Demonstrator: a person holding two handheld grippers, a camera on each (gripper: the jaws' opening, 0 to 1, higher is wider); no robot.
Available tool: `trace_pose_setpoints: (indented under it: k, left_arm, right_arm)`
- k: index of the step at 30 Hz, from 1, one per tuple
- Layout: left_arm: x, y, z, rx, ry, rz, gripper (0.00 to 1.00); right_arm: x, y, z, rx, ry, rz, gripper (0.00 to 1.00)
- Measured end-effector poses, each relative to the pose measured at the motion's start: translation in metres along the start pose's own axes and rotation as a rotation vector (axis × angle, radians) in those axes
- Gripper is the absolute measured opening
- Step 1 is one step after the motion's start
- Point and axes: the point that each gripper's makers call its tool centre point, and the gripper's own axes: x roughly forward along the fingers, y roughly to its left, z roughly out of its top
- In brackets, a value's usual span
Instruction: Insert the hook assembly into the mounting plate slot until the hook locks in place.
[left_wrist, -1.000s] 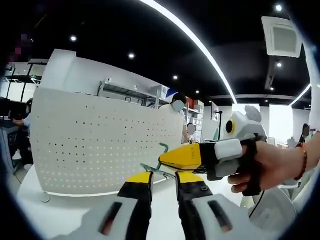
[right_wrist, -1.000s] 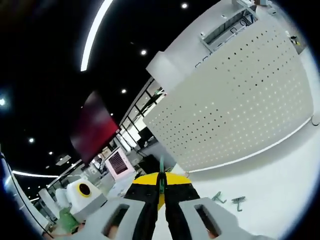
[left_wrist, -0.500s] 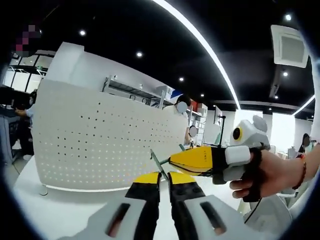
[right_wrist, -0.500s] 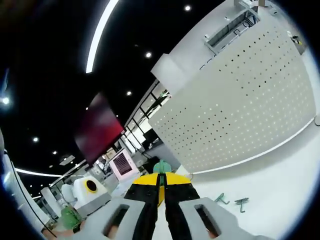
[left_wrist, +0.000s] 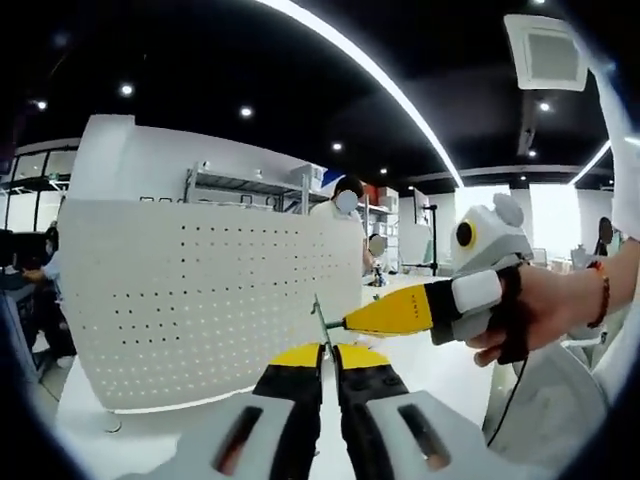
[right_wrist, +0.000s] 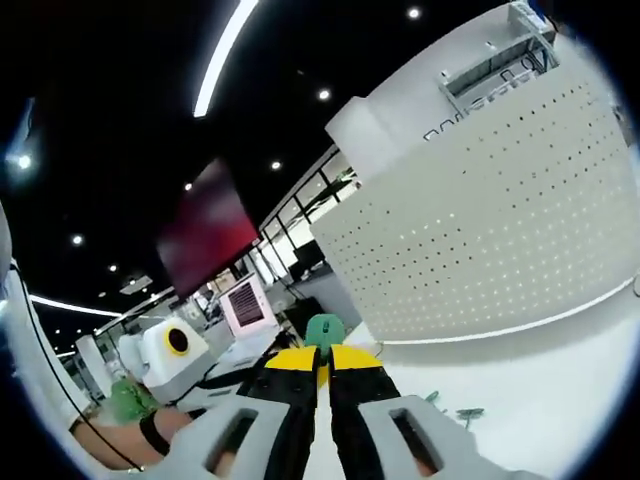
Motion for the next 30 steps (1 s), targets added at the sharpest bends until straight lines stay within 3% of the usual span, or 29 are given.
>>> trace_pose_setpoints:
  k: [9,13,18,24,30]
  left_arm:
    - [-0.003,-0.002,-0.003,0.073,0.033,-0.015,0.05]
    - [-0.005,-0.004,-0.005,0.094,0.043,-0.036,0.05]
    - [-0.005,-0.003,-0.005,0.108,0.049,-0.034,0.05]
    - [-0.003,0.0,-0.003,0.084,0.033,-0.01,0.06]
    - [-0.002,0.0,-0.007,0.082,0.047,0.0,0.16]
  right_arm:
    - [0.001,0.0,-0.008,-0.016,0.085,0.004,0.02]
    - [-0.001,-0.002,-0.011,0.042,0.122,-0.006,0.02]
    - [0.001,-0.001,-0.013,0.035,0.156,0.002,0.01]
    - [0.002,0.0,-0.011,-0.012,0.136,-0.023,0.0]
    - [0.0,-0.011,0.001,-0.033,0.1,-0.072,0.0]
